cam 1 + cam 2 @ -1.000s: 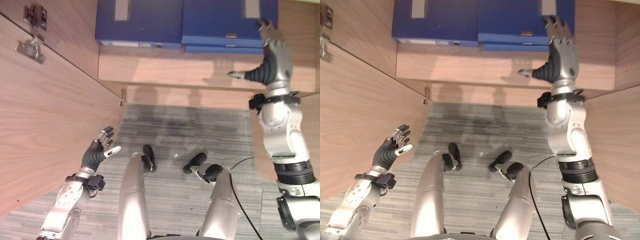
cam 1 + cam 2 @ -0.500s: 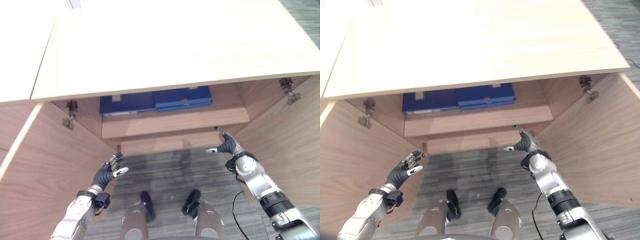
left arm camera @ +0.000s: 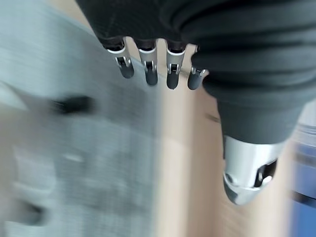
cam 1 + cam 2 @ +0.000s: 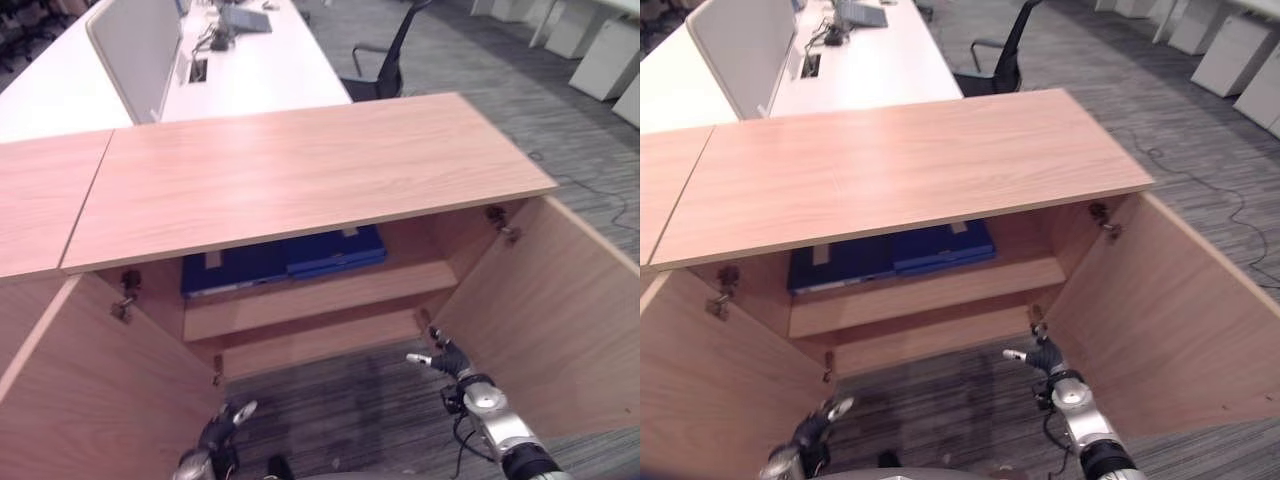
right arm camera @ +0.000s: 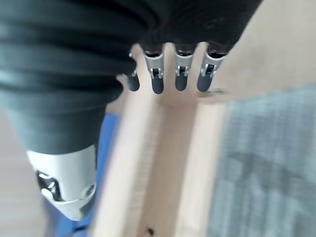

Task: Put the empty folder in the office cabinet

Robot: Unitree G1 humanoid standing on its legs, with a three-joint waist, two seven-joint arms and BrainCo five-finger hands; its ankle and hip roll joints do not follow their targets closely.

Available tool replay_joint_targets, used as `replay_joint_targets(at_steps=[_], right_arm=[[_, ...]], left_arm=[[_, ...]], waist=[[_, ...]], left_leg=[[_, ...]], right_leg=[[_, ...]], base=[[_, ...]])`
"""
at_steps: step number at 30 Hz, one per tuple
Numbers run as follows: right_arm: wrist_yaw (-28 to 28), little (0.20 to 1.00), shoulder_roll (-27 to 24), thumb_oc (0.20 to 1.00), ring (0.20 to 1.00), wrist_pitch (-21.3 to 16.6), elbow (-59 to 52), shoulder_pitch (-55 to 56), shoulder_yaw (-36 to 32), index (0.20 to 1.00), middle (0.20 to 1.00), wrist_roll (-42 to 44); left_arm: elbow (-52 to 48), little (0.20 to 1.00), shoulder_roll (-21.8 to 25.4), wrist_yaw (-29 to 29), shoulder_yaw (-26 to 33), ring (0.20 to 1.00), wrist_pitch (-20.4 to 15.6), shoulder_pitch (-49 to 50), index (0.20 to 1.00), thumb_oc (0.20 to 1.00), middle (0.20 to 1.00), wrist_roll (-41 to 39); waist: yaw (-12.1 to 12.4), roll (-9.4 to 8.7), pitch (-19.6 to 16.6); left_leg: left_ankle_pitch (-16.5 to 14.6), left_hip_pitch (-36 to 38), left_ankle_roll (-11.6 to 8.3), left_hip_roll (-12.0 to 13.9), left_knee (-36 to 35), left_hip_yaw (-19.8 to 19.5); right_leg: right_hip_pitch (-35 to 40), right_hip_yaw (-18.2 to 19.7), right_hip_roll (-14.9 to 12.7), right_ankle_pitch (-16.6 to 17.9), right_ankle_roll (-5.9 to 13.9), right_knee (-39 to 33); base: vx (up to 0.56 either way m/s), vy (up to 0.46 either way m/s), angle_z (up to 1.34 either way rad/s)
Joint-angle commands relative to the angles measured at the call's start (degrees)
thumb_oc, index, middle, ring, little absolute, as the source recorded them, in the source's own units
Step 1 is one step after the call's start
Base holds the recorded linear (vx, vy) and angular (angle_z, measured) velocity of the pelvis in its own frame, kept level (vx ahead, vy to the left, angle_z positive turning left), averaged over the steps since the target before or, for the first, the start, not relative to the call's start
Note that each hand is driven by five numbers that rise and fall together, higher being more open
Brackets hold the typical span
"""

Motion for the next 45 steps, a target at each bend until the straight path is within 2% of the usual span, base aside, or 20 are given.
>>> replay_joint_targets(at_steps=[1,2,3,9,12,14,15,17,18,20,21,24,27,28,29,30,31,35,40,45], right_arm=[[-0.1,1.000,2.0,1.000,1.000,-0.9,3.8,-1.9,0.4,1.000,1.000,4.9],[-0.1,1.000,2.0,1.000,1.000,-1.0,3.9,-2.0,0.4,1.000,1.000,4.9],[-0.1,1.000,2.7,1.000,1.000,-0.9,9.2,-1.5,0.2,1.000,1.000,6.0],[-0.3,1.000,3.2,1.000,1.000,-0.6,23.2,0.2,-2.5,1.000,1.000,8.9],[-0.2,1.000,2.4,1.000,1.000,-0.3,28.0,0.6,-3.6,1.000,1.000,9.2],[-0.1,1.000,1.9,1.000,1.000,-0.1,29.4,0.2,-3.8,1.000,1.000,9.6],[-0.1,1.000,1.5,1.000,1.000,-0.1,30.1,-0.1,-4.1,1.000,1.000,9.9],[-0.4,1.000,1.0,1.000,1.000,-0.3,31.2,-0.6,-4.7,1.000,1.000,11.1],[-0.4,1.000,0.4,1.000,1.000,-0.4,31.8,-0.7,-5.6,1.000,1.000,11.9],[-0.5,1.000,-0.3,1.000,1.000,-0.5,32.7,-0.6,-6.6,1.000,1.000,12.3],[-0.3,1.000,-1.5,1.000,1.000,-0.6,33.5,0.0,-7.6,1.000,1.000,12.3],[-0.6,1.000,-3.9,1.000,1.000,-0.8,33.5,0.1,-9.5,1.000,1.000,12.1],[-1.5,1.000,-7.4,1.000,1.000,-1.2,31.5,-1.1,-11.0,1.000,1.000,12.5],[-2.3,1.000,-10.4,1.000,1.000,-2.0,28.5,-2.3,-12.1,1.000,1.000,12.7],[-2.3,1.000,-10.4,1.000,1.000,-2.0,28.5,-2.2,-12.1,1.000,1.000,12.7],[-3.6,1.000,-14.2,1.000,1.000,-2.7,24.4,-3.6,-13.6,1.000,1.000,12.4],[-3.6,1.000,-14.3,1.000,1.000,-2.7,24.3,-3.6,-13.6,1.000,1.000,12.4],[-5.1,1.000,-21.5,1.000,1.000,-4.6,12.1,-7.0,-13.9,1.000,1.000,9.5],[-4.3,1.000,-25.8,1.000,1.000,-6.1,3.4,-10.5,-11.6,1.000,1.000,7.1],[-3.2,1.000,-26.5,1.000,1.000,-6.9,-0.7,-13.6,-9.0,1.000,1.000,7.1]], left_arm=[[-1.0,1.000,2.2,2.0,4.2,1.000,-0.5,-3.5,1.000,1.000,1.000,4.1],[-0.9,1.000,2.3,2.0,4.2,1.000,-0.5,-3.6,1.000,1.000,1.000,4.1],[1.3,1.000,2.5,2.6,5.7,1.000,-0.3,-4.2,1.000,1.000,1.000,3.8],[3.8,1.000,1.8,2.0,7.1,1.000,0.7,-3.8,1.000,1.000,1.000,2.9],[3.9,1.000,1.2,1.8,6.5,1.000,1.0,-3.8,1.000,1.000,1.000,2.3],[3.8,1.000,0.9,1.6,5.9,1.000,1.0,-4.2,1.000,1.000,1.000,1.5],[4.0,1.000,0.6,1.6,5.4,1.000,1.0,-4.7,1.000,1.000,1.000,1.3],[4.4,1.000,0.0,1.5,4.5,1.000,0.9,-5.7,1.000,1.000,1.000,1.6],[4.5,1.000,-0.2,1.3,4.3,1.000,0.6,-6.1,1.000,1.000,1.000,1.6],[4.4,1.000,-0.6,0.9,3.7,1.000,0.3,-6.4,1.000,1.000,1.000,1.3],[4.6,1.000,-0.6,0.5,3.5,1.000,0.3,-6.0,1.000,1.000,1.000,1.7],[4.9,1.000,-0.2,0.1,3.2,1.000,0.1,-5.6,1.000,1.000,1.000,3.3],[5.1,1.000,0.7,0.2,3.0,1.000,0.0,-5.5,1.000,1.000,1.000,4.5],[4.7,1.000,1.1,-0.1,3.2,1.000,-0.1,-5.0,1.000,1.000,1.000,5.1],[4.7,1.000,1.1,-0.1,3.2,1.000,-0.1,-5.0,1.000,1.000,1.000,5.1],[4.3,1.000,1.2,-0.2,3.6,1.000,-0.2,-3.9,1.000,1.000,1.000,5.2],[4.3,1.000,1.2,-0.2,3.6,1.000,-0.2,-3.9,1.000,1.000,1.000,5.2],[4.2,1.000,1.3,-0.9,3.6,1.000,-0.1,-2.4,1.000,1.000,1.000,6.8],[3.9,1.000,1.5,-1.4,3.6,1.000,0.0,-1.8,1.000,1.000,1.000,6.8],[3.8,1.000,1.8,-1.6,3.5,1.000,0.1,-1.6,1.000,1.000,1.000,7.3]], waist=[[-0.4,-1.89,2.0],[-0.5,-1.90,2.1],[-0.8,-2.26,2.4],[-2.2,-2.30,3.3],[-2.8,-2.50,4.5],[-2.7,-2.91,5.6],[-2.5,-3.18,6.3],[-2.6,-3.82,6.8],[-3.0,-4.15,6.4],[-3.3,-4.13,5.9],[-3.8,-3.45,5.1],[-4.8,-2.18,3.2],[-5.5,-2.07,1.6],[-5.6,-1.79,0.9],[-5.6,-1.76,0.9],[-5.6,-1.49,0.5],[-5.6,-1.45,0.5],[-5.3,-1.22,0.5],[-4.6,-1.21,0.7],[-3.9,-1.30,0.7]], left_leg=[[0.7,-3.7,-2.25,-1.0,-1.8,-2.7],[0.7,-3.7,-2.29,-1.0,-1.8,-2.7],[2.2,-3.5,-3.54,0.8,-1.7,-2.5],[5.3,-2.5,-6.17,6.8,-0.6,-1.2],[5.2,-2.8,-7.03,10.0,3.4,-0.5],[3.6,-3.7,-6.68,10.7,7.7,-1.8],[1.6,-4.3,-6.03,10.0,11.1,-3.9],[-3.8,-5.8,-3.72,6.9,18.9,-9.2],[-5.5,-6.5,-2.13,5.0,21.4,-10.1],[-8.8,-6.4,-0.87,1.5,24.0,-12.0],[-12.4,-4.0,0.72,-2.0,20.2,-13.6],[-11.3,1.0,0.72,-4.7,9.1,-14.6],[-9.1,2.5,0.08,-5.4,2.8,-14.8],[-8.2,3.9,0.01,-5.6,-0.6,-14.7],[-8.1,4.0,0.01,-5.6,-0.7,-14.6],[-7.7,4.7,-0.04,-5.8,-2.3,-14.6],[-7.7,4.7,-0.04,-5.8,-2.3,-14.6],[-7.9,5.4,0.13,-6.1,-2.3,-14.3],[-7.8,5.6,0.24,-6.2,-2.3,-14.2],[-7.6,5.7,0.25,-6.2,-2.3,-14.5]], right_leg=[[4.5,1.6,0.3,-5.4,1.85,0.2],[4.6,1.6,0.3,-5.4,1.82,0.2],[5.0,2.8,2.4,-5.9,0.69,-1.3],[6.6,4.8,7.5,-7.6,-2.42,-2.6],[7.2,5.7,9.3,-8.4,-4.24,-2.1],[7.1,6.3,9.7,-8.7,-5.27,-1.3],[6.5,6.8,9.5,-8.7,-5.65,-0.7],[4.9,7.9,8.8,-8.0,-5.95,0.3],[3.4,8.4,8.6,-6.8,-6.15,0.3],[2.7,9.8,8.9,-6.2,-5.94,-0.2],[2.6,11.1,9.5,-5.9,-5.48,-0.6],[1.0,12.1,10.2,-4.6,-4.62,-1.1],[-0.1,12.6,10.1,-2.7,-3.64,-2.8],[0.0,13.0,10.2,-2.0,-3.27,-4.2],[0.1,13.0,10.2,-2.0,-3.27,-4.2],[0.0,13.2,10.1,-1.7,-2.95,-4.7],[0.0,13.3,10.1,-1.7,-2.94,-4.7],[0.4,13.5,9.6,-1.3,-2.37,-4.7],[0.6,13.4,9.3,-1.2,-2.17,-4.7],[0.9,13.0,9.0,-1.1,-2.12,-4.7]], base=[[-0.03,-0.172,-0.55],[-0.06,-0.284,-0.49],[-0.06,-0.286,-0.17],[-0.05,-0.287,-0.13],[-0.05,-0.252,-0.16],[-0.09,-0.182,-0.19],[-0.15,-0.144,-0.27],[-0.17,-0.099,-0.48],[-0.14,-0.062,-0.53],[-0.06,-0.006,-0.52],[0.04,0.058,-0.50],[0.05,0.092,-0.36],[-0.01,0.053,-0.23],[0.00,0.049,-0.24],[0.02,0.075,-0.13],[0.00,0.040,-0.14],[0.01,0.061,-0.15],[0.01,0.047,-0.02],[0.00,0.018,-0.03],[0.01,0.004,0.01]])
